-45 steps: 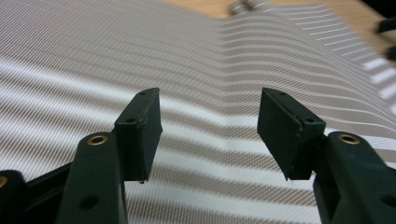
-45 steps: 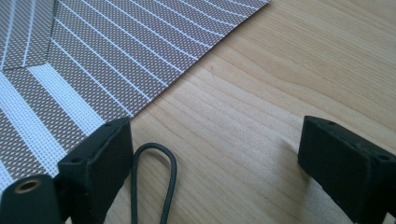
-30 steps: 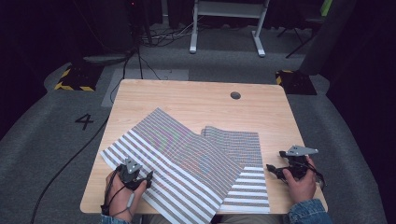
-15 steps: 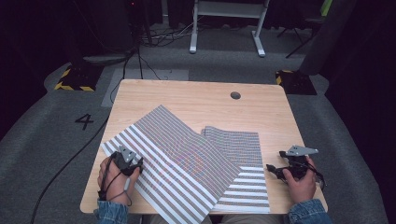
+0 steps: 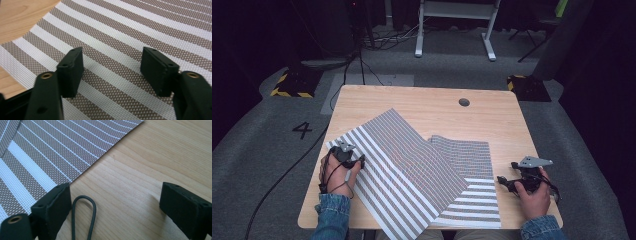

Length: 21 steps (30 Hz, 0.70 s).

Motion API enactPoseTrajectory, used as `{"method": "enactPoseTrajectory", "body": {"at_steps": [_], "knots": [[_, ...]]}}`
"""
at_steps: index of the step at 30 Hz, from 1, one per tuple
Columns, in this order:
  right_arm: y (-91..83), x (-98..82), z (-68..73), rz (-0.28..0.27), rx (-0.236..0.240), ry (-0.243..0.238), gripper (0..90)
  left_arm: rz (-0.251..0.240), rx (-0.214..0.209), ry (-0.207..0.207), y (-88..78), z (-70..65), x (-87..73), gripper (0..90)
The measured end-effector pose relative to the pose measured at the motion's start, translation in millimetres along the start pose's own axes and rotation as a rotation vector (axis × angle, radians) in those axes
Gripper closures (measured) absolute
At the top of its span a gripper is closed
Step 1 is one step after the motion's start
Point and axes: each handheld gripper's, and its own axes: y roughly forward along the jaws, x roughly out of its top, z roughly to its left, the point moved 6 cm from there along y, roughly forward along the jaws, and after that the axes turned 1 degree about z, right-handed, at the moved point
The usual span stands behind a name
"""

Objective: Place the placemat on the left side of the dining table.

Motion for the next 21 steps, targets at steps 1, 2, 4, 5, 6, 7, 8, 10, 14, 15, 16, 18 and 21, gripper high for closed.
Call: {"method": "enactPoseTrajectory", "body": {"at_steps": [1,2,4,5,6,7,8,10,14,15,16,18,21], "knots": [[-0.1,-0.2,-0.1,0.001,0.0,-0.004,10.6,-0.008,-0.032,-0.001,0.6,-2.2,1.0,49.6],[-0.2,-0.2,-0.1,0.0,-0.001,-0.003,10.6,-0.001,-0.032,-0.002,0.7,-2.7,1.5,52.9],[-0.1,-0.1,0.0,-0.001,-0.002,-0.001,10.7,-0.003,-0.046,0.007,1.0,-7.5,2.9,59.2],[-0.3,-0.4,-0.5,0.003,-0.002,-0.009,10.6,-0.019,-0.035,0.024,2.3,-11.3,3.4,69.1],[-0.2,-0.4,-0.4,0.002,-0.001,-0.008,10.7,-0.017,-0.033,0.032,2.2,-13.9,3.1,75.0],[-0.2,-0.4,-0.5,0.003,-0.002,-0.009,10.6,-0.022,-0.027,0.043,2.6,-16.3,3.3,79.9],[-0.2,-0.4,-0.3,0.002,-0.001,-0.007,10.6,-0.018,-0.026,0.052,2.5,-17.3,3.1,82.2],[-0.3,-0.5,-0.5,0.003,-0.003,-0.01,10.6,-0.027,-0.04,0.04,2.7,-16.5,2.9,83.3],[-0.3,-0.6,1.1,-0.001,0.004,-0.006,10.6,-0.042,0.055,-0.012,1.0,-2.7,-1.6,39.8],[-0.4,-0.6,1.2,-0.001,0.005,-0.006,10.7,-0.02,0.068,-0.066,-2.7,0.9,-4.3,32.5],[-0.4,-0.6,1.2,-0.001,0.006,-0.007,10.7,0.001,0.081,-0.103,-5.9,3.6,-6.5,31.7],[-0.4,-0.6,1.3,-0.001,0.006,-0.006,10.6,0.01,0.12,-0.115,-10.0,9.7,-11.0,26.3],[-0.4,-0.5,1.2,-0.001,0.006,-0.006,10.6,-0.003,0.095,-0.154,-10.8,12.1,-16.4,26.7]]}}
